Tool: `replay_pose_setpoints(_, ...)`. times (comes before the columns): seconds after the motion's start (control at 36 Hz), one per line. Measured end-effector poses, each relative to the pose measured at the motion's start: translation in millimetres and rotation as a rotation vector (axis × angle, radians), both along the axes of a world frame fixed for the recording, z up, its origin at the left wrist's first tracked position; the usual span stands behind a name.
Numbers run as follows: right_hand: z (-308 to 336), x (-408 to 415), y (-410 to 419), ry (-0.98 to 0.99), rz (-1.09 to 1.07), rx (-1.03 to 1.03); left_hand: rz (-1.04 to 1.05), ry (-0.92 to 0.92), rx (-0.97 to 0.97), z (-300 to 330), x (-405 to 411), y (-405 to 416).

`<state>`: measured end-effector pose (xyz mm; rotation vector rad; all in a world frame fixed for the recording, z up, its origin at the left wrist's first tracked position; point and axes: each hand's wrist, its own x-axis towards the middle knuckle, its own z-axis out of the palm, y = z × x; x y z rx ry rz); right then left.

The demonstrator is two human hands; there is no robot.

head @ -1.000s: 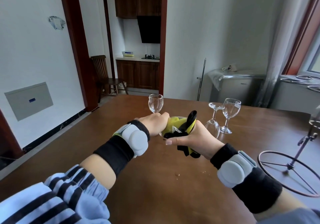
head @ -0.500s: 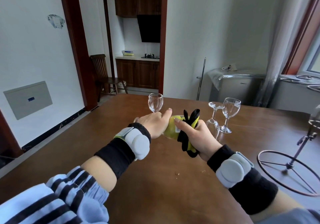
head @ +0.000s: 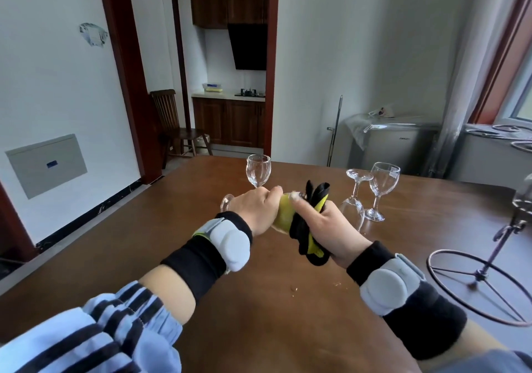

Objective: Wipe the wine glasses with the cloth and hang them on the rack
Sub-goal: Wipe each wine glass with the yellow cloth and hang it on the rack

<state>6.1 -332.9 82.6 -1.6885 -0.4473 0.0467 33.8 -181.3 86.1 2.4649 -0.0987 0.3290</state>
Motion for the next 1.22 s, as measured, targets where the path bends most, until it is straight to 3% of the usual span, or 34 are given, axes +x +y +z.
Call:
replay_pose_setpoints(0.11, 6, -3, -7, -0.148, 0.19, -0.221, -0.065, 0.26, -0.122, -8, 12, 5)
replay_pose_setpoints(0.22, 2, 1, -11, -0.223, 0.154, -0.4, -0.086, 0.34, -0.266, -17, 19, 5)
replay_pose_setpoints(0.33, -2, 2, -10, -0.19, 0.097, -0.223, -0.088, 0.309, -0.317, -14, 13, 2)
replay_pose_setpoints(0.53, -14, 2, -4, -0.107, -0.089, 0.135, 0.078, 0.11, -0.097, -13, 2, -2)
replay_pose_setpoints(0.67, -10, 12, -13, 0.264, -0.283, 0.457, 0.085, -0.005, 0.029, -18, 7, 5)
replay_pose_setpoints(0.81, -7, 22, -34, 0.34, -0.411, 0.579, 0.116, 0.04, -0.21, -20, 16, 13)
replay_pose_setpoints(0.92, -7, 19, -33, 0.45, -0.24, 0.791, 0.018, 0.091, -0.591, -20, 20, 6)
replay_pose_setpoints(1.08, -9, 8, -20, 0.449, 0.091, 0.894, 0.018, 0.068, -0.669, -10, 18, -9)
replay_pose_setpoints(1.22, -5, 8, -13, 0.39, 0.015, 0.812, -0.011, 0.027, -0.646, -9, 15, -8)
